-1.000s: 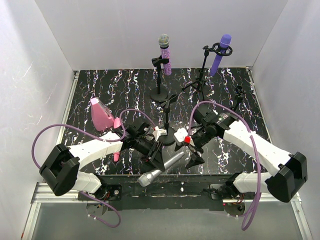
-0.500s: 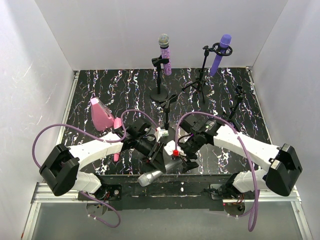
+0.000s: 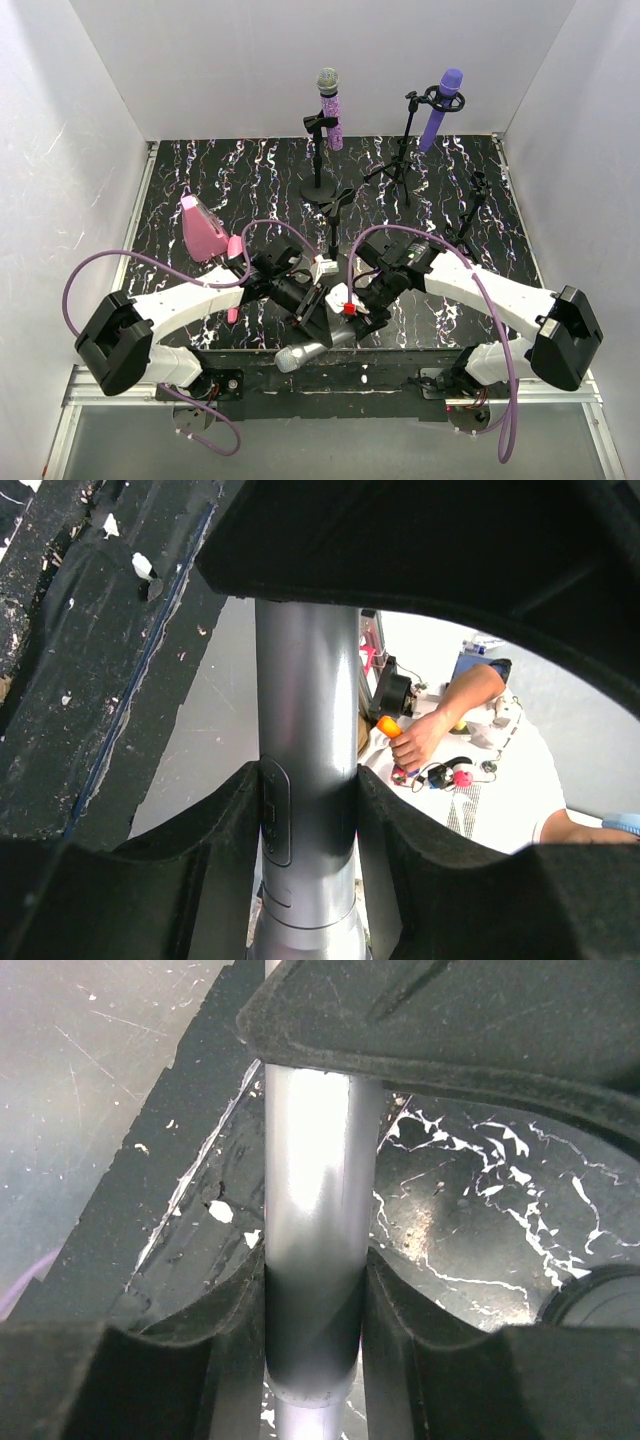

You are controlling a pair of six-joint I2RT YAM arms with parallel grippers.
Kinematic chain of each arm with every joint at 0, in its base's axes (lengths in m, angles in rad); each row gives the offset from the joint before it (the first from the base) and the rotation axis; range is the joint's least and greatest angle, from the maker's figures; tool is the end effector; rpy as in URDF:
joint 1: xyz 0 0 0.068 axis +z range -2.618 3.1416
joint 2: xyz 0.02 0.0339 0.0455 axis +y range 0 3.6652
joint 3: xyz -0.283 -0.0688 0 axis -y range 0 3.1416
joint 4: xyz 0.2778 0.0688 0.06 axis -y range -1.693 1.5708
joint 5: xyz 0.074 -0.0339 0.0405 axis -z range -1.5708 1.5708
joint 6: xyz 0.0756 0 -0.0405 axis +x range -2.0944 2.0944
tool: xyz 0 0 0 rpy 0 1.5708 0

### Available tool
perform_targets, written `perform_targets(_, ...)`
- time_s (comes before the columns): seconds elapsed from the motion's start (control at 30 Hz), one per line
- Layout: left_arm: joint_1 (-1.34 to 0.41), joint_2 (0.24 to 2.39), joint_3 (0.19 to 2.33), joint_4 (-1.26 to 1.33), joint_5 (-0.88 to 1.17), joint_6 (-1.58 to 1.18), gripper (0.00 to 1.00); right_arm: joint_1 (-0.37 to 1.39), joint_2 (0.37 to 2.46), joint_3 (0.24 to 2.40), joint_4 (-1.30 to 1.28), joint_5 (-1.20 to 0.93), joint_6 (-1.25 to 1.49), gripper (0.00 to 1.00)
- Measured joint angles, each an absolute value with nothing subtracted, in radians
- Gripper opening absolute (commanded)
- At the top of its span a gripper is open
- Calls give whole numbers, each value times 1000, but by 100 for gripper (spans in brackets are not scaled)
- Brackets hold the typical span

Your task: Attach the microphones to the stand

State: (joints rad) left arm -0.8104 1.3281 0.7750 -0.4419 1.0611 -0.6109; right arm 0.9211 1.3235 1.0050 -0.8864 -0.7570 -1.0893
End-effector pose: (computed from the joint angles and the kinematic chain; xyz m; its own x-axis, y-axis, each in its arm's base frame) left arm 0.1453 -0.2486 0.2003 -0.8642 0.5025 -0.0261 0.2263 0.3420 -0.9121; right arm 0.1277 0.2539 0.2375 0.3831 -0.5607 -0.7341 -0.8376 -0.5460 -0.0201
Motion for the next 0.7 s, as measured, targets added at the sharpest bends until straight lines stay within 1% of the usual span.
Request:
perform_targets(0.07, -811, 1315, 776, -451, 1052, -614, 42, 920, 1321, 1005, -890, -768, -1104, 3)
perform_targets(0.13, -812, 1293, 786, -479, 1029, -613, 58, 919, 1314, 1005, -889, -778, -1116, 2)
perform_targets(0.17, -811, 1280, 796, -494, 1019, -604, 65, 918, 1310, 1006, -899, -787, -1130, 2)
perform_targets(0.2, -807, 1264, 812, -511, 1002, -596, 69, 919, 1307, 1006, -925, -794, -1139, 2)
perform_targets(0.27, -796, 1229, 860, -551, 962, -571, 75, 921, 1299, 1006, -982, -812, -1168, 1)
perform_targets(0.33, -782, 1192, 928, -607, 912, -535, 87, 920, 1292, 1006, -1021, -823, -1188, 1)
perform_targets(0.4, -771, 1157, 1007, -657, 857, -487, 95, 905, 1279, 1006, -1060, -840, -1208, 1)
perform_targets(0.43, -767, 1140, 1047, -683, 826, -463, 98, 890, 1270, 1008, -1077, -848, -1214, 1)
perform_targets(0.57, -761, 1056, 1172, -746, 683, -369, 98, 788, 1227, 1039, -1140, -907, -1238, 1)
perform_targets(0.7, -761, 933, 1196, -749, 537, -273, 98, 646, 1164, 1098, -1187, -986, -1245, 1)
